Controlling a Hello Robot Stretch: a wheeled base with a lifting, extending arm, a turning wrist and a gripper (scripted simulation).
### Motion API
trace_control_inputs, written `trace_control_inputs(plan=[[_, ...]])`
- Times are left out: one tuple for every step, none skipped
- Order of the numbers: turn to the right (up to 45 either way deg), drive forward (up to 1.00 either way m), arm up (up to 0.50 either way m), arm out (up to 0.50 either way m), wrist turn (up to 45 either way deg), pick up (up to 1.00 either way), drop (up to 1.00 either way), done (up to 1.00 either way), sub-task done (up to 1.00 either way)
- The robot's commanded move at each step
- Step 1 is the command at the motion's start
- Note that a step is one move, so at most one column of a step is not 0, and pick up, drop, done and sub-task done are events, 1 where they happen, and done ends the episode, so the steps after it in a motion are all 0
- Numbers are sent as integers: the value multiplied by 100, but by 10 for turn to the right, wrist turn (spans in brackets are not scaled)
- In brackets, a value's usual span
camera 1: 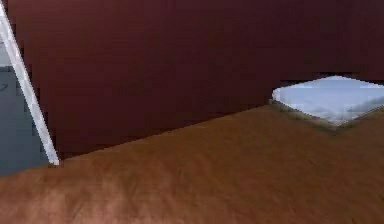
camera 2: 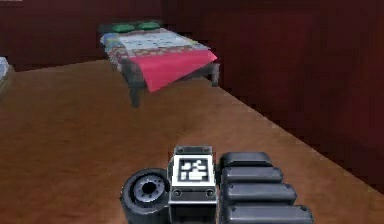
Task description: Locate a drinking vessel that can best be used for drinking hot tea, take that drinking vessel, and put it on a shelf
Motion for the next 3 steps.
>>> trace_control_inputs(plan=[[-240, 0, 0, 0, 0, 0, 0, 0, 0], [0, 25, 0, 0, 0, 0, 0, 0, 0], [-30, 0, 0, 0, 0, 0, 0, 0, 0]])
